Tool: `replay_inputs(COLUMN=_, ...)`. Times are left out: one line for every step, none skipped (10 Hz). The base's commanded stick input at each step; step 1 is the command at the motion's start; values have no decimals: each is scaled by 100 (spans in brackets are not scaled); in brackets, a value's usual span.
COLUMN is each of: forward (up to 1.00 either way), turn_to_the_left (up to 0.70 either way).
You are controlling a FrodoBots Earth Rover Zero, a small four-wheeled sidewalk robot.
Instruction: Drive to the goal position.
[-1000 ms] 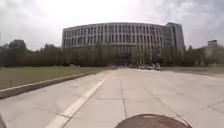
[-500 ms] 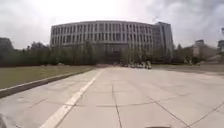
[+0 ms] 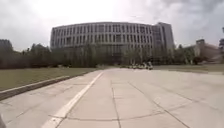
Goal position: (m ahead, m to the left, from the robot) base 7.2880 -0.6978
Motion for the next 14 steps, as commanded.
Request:
replay_inputs(forward=70, turn_to_the_left=0)
replay_inputs(forward=70, turn_to_the_left=0)
replay_inputs(forward=70, turn_to_the_left=0)
replay_inputs(forward=70, turn_to_the_left=0)
replay_inputs(forward=70, turn_to_the_left=0)
replay_inputs(forward=70, turn_to_the_left=0)
replay_inputs(forward=70, turn_to_the_left=0)
replay_inputs(forward=70, turn_to_the_left=0)
replay_inputs(forward=70, turn_to_the_left=0)
replay_inputs(forward=70, turn_to_the_left=-24)
replay_inputs(forward=70, turn_to_the_left=-7)
replay_inputs(forward=70, turn_to_the_left=0)
replay_inputs(forward=70, turn_to_the_left=0)
replay_inputs(forward=70, turn_to_the_left=0)
